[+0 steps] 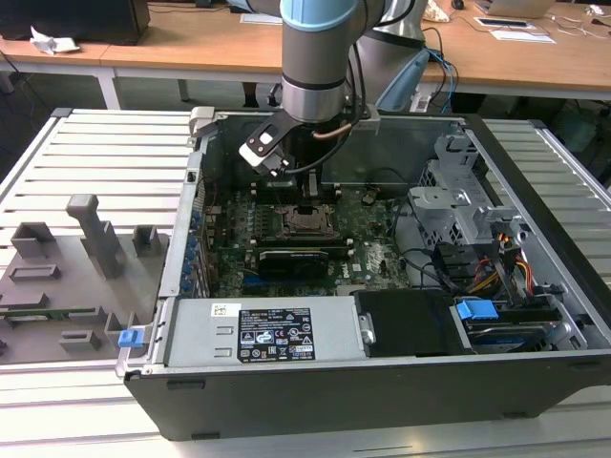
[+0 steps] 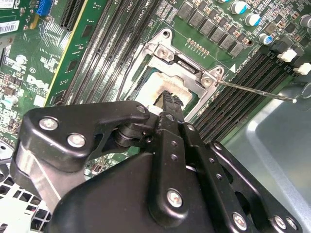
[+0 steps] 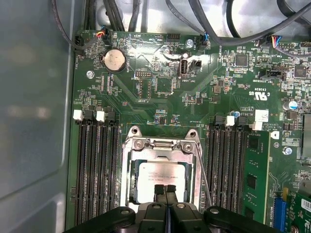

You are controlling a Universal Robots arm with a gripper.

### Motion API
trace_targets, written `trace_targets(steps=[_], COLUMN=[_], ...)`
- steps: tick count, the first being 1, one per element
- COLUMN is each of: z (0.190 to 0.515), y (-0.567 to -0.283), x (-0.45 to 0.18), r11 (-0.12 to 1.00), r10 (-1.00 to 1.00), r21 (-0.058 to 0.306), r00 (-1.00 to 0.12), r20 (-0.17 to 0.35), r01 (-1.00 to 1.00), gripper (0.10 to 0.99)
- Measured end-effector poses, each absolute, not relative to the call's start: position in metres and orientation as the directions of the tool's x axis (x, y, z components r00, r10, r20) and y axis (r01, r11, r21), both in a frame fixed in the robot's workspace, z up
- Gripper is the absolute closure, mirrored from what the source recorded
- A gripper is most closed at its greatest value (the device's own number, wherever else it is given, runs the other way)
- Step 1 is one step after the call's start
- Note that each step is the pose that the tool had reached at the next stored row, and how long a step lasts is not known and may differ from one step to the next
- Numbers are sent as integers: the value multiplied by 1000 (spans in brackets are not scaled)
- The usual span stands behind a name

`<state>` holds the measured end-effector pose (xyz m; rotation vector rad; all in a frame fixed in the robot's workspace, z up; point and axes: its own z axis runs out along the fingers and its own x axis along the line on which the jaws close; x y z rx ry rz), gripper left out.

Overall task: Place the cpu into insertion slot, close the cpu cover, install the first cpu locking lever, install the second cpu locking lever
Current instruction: 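Install the first cpu locking lever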

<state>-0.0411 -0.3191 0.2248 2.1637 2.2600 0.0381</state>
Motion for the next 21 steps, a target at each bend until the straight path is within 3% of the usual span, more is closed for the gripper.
trace_targets(steps=[21], z=[230], y=[-319], x=[-41], r11=[43], r10=[999], r21=[26], r00=[-44], r20=[8], r01=[999], gripper=[980])
